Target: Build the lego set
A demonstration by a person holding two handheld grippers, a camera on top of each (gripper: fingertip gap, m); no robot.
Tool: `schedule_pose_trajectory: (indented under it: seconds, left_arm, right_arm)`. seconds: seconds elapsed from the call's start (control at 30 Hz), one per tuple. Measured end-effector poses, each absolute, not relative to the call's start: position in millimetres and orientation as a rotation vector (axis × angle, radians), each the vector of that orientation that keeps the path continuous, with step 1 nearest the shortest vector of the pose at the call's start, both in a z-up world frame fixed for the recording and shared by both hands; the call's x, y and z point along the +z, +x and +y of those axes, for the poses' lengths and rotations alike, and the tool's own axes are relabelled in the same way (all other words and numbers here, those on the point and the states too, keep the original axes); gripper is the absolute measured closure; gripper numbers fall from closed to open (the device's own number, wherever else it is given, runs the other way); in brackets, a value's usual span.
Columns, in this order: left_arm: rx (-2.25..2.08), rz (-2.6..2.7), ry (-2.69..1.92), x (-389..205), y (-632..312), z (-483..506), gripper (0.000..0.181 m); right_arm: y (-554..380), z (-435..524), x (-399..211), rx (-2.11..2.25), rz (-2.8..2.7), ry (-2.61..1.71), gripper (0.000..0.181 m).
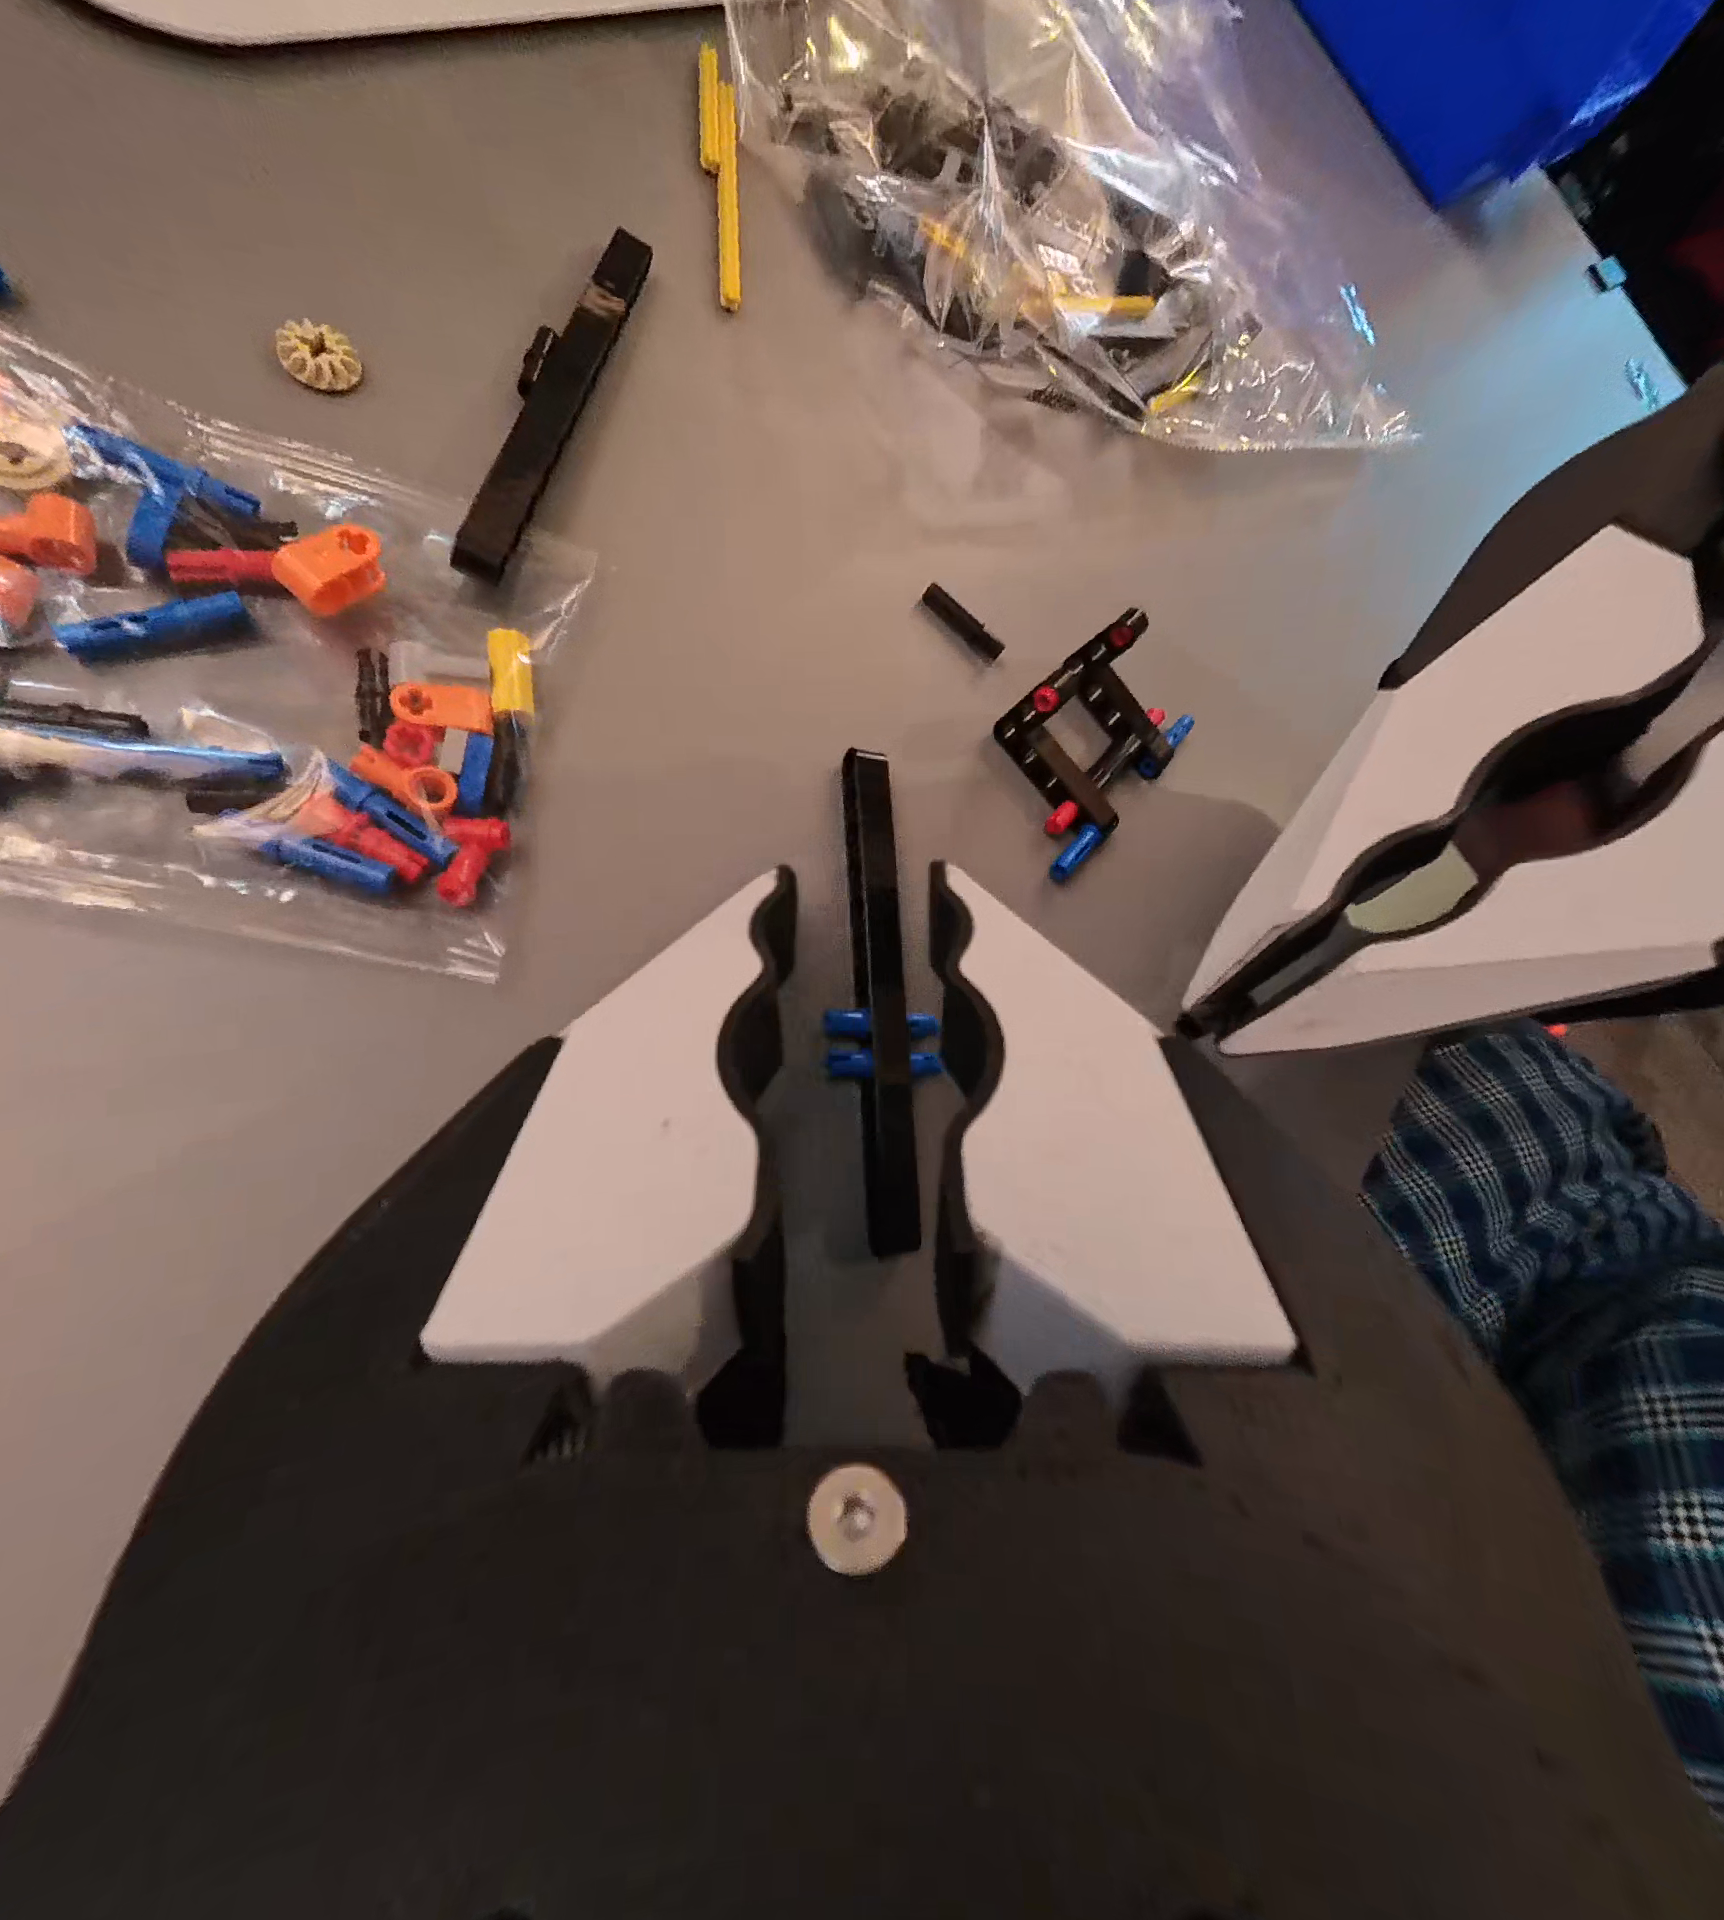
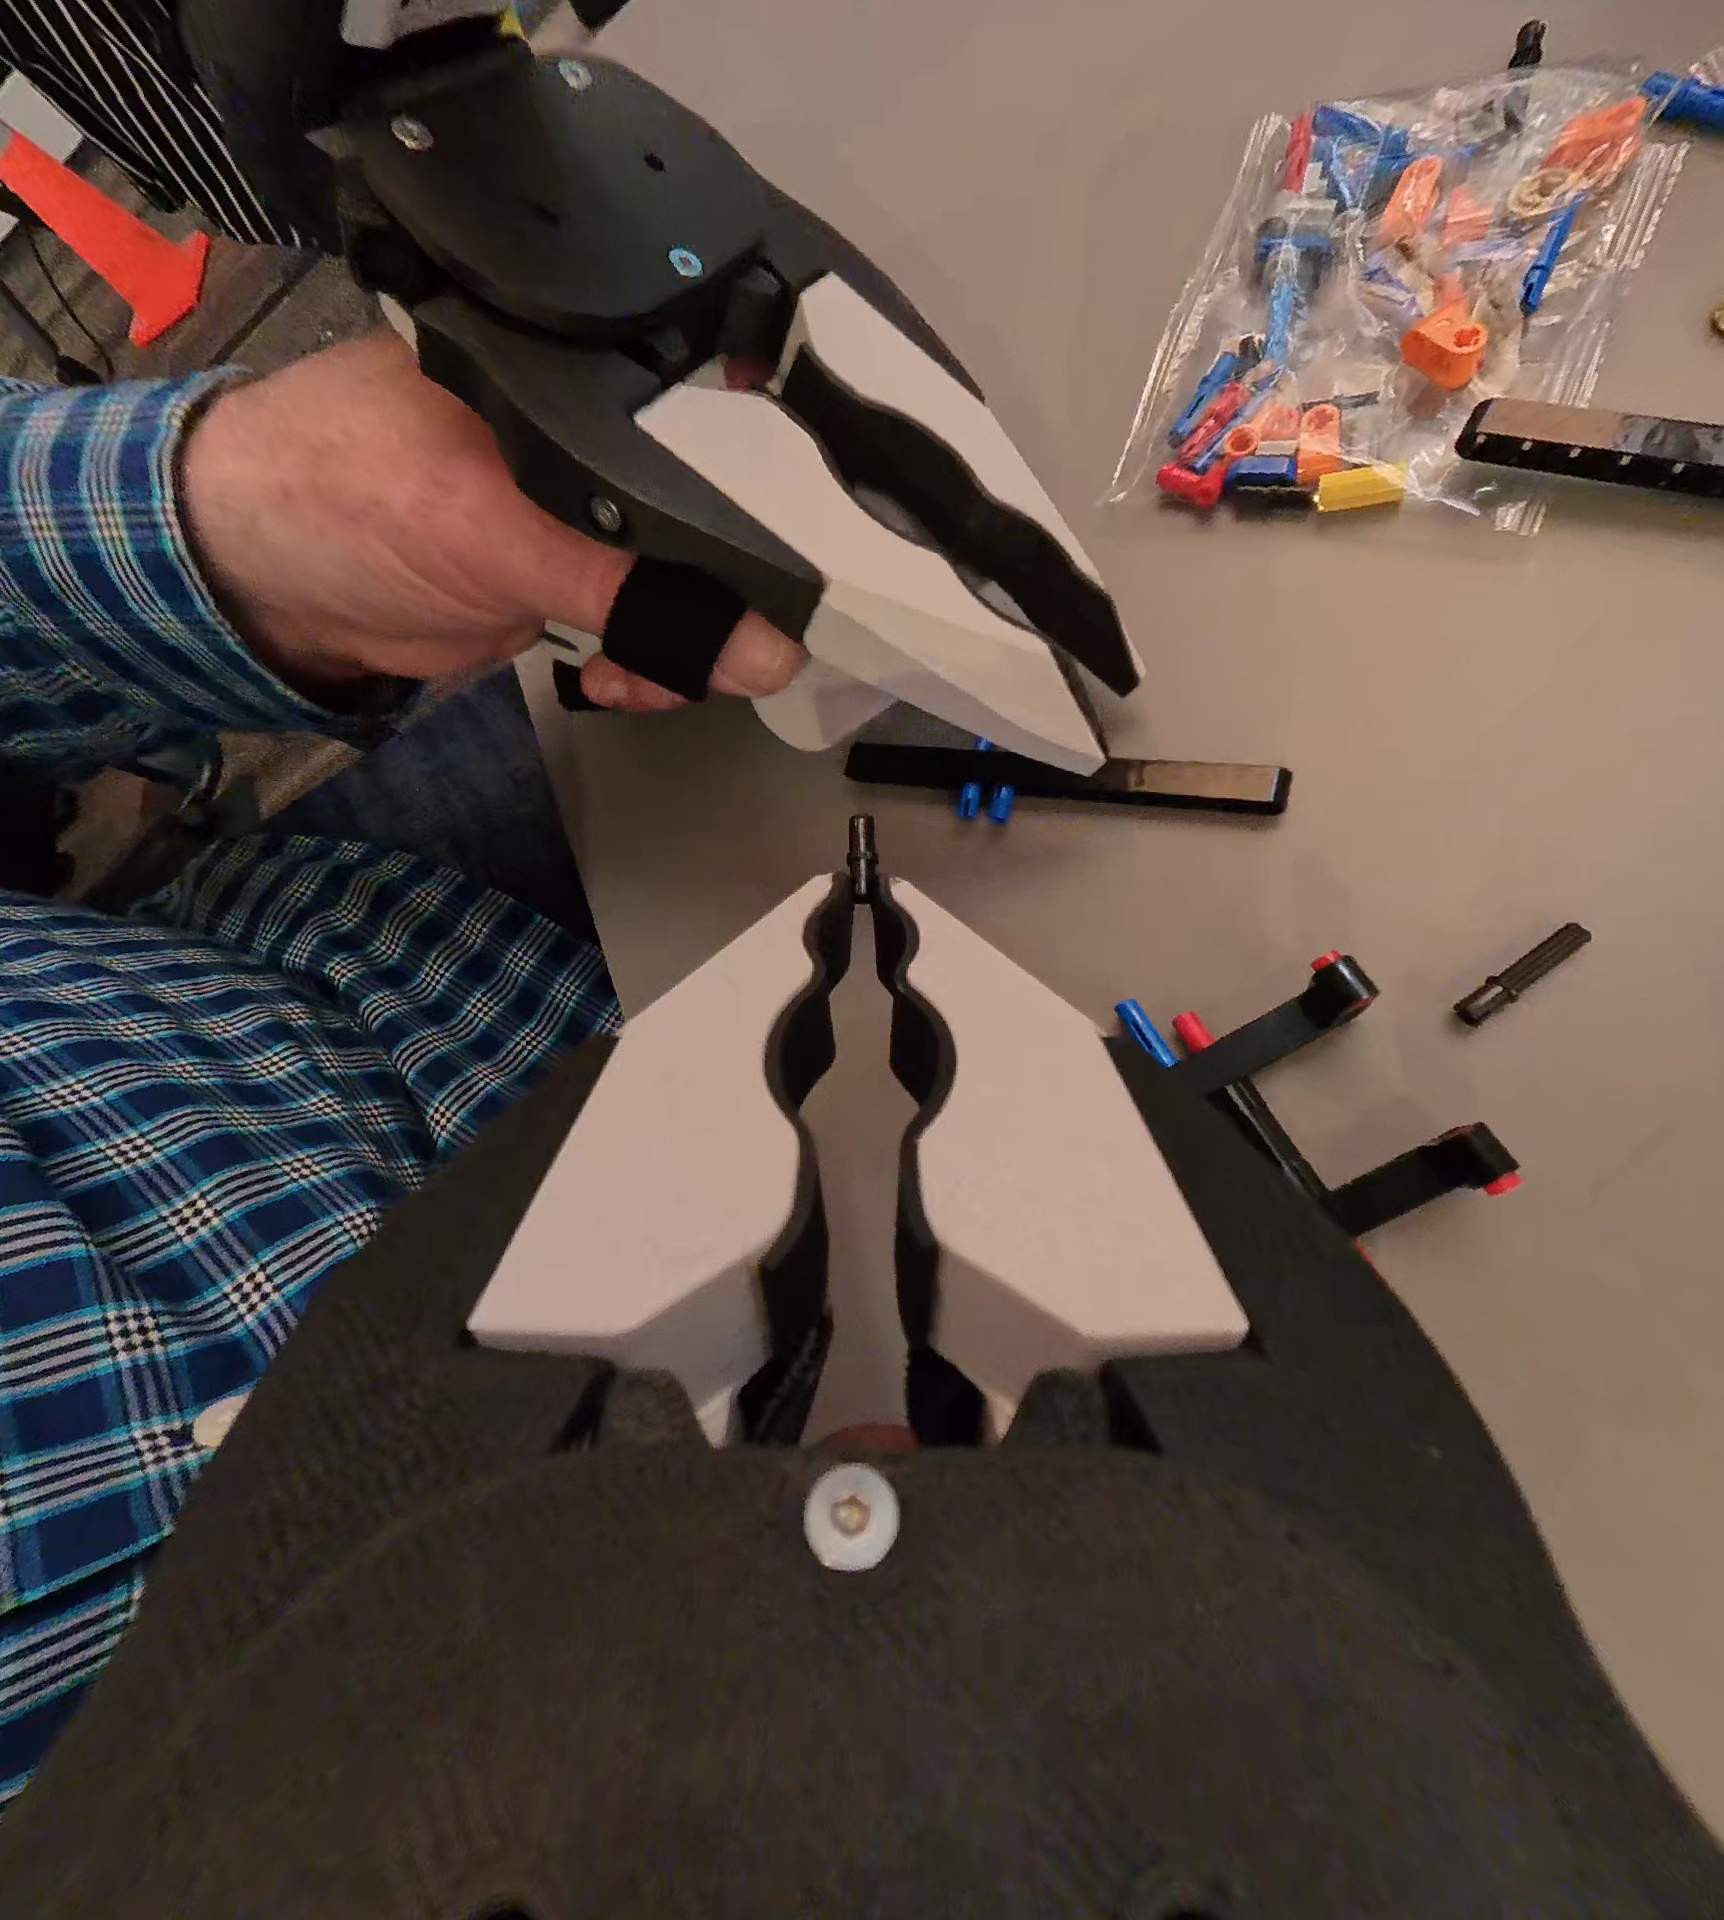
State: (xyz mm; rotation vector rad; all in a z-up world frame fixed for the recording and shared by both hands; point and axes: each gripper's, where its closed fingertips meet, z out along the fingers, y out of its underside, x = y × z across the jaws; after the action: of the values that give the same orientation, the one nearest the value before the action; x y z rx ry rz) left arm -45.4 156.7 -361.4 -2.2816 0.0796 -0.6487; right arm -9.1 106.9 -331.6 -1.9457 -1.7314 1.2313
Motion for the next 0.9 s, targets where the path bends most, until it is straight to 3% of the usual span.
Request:
schedule_pose_trajectory:
  seconds: [0.2, 0.4, 0.7, 0.9]
  left_arm:
    - [-0.457, 0.288, -2.385, -356, -62, 120, 0.147]
    - [-0.409, 0.484, -2.438, -369, -52, 87, 0.148]
    - [-0.461, 0.580, -2.351, -376, -19, 88, 0.150]
    - [-0.501, 0.594, -2.330, -375, -16, 84, 0.143]
  right_arm:
    - [-5, 109, -338, 1.182, -1.757, -1.947, 0.180]
    - [-8, 101, -350, 1.113, -1.836, -1.938, 0.180]
    - [-13, 98, -374, 0.802, -2.006, -1.843, 0.180]
    - [-11, 106, -376, 0.504, -2.126, -1.591, 0.180]
